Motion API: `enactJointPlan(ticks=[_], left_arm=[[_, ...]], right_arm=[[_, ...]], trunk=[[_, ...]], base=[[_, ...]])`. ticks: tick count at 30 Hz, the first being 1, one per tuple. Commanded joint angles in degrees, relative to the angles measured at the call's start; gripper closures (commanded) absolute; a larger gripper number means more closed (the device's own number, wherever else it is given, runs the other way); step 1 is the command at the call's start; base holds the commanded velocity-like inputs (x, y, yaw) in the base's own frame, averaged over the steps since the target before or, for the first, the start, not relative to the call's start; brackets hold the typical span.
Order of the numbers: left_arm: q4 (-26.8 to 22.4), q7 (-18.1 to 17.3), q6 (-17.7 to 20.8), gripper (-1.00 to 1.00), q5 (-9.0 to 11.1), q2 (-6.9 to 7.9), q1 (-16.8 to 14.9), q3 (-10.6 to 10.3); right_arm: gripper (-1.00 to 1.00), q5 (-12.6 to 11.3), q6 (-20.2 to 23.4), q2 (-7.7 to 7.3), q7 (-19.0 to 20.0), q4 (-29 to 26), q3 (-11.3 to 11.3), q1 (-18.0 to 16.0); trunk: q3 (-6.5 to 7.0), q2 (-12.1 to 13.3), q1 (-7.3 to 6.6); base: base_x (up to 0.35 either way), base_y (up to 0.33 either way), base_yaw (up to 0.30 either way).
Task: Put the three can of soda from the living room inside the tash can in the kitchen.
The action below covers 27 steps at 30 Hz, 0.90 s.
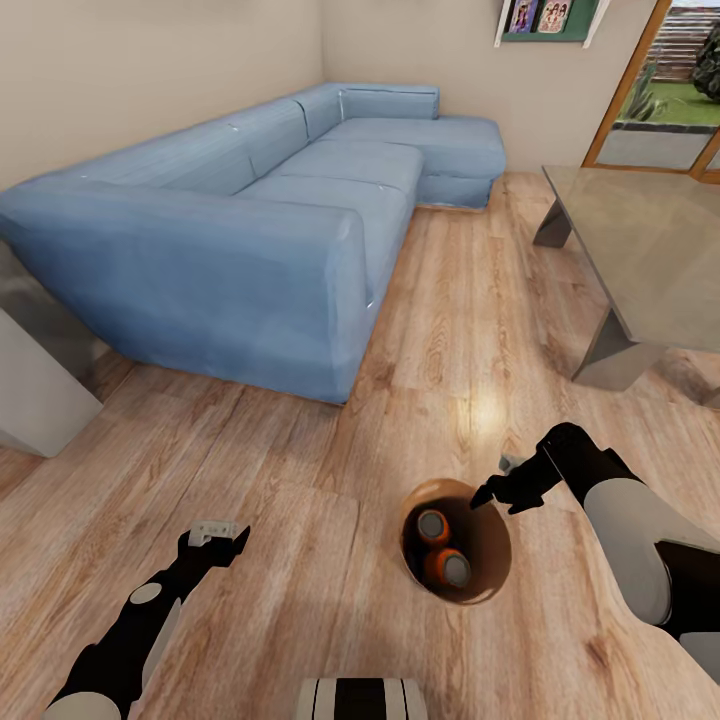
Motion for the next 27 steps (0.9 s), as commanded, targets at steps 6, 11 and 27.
enactJointPlan(ticks=[6, 11, 27], left_arm=[[0.00, 0.02, -0.01, -1.00, 0.03, 0.00, 0.01, 0.00], [0.00, 0.01, -0.01, -1.00, 0.02, 0.00, 0.00, 0.00], [0.25, 0.07, 0.08, -1.00, -0.26, 0.00, -0.01, 0.13]], right_arm=[[-1.00, 0.07, 0.00, -0.03, 0.00, 0.00, 0.00, 0.02], [-1.00, 0.07, 0.00, -0.06, -0.02, -0.03, 0.00, 0.03], [-1.00, 0.01, 0.00, -0.10, -0.44, -0.07, 0.00, 0.00]], trunk=[[0.00, 0.00, 0.00], [0.00, 0.00, 0.00], [2.44, 0.15, -0.28]], base=[[0.000, 0.000, 0.000], [0.000, 0.000, 0.000], [0.000, 0.000, 0.000]])
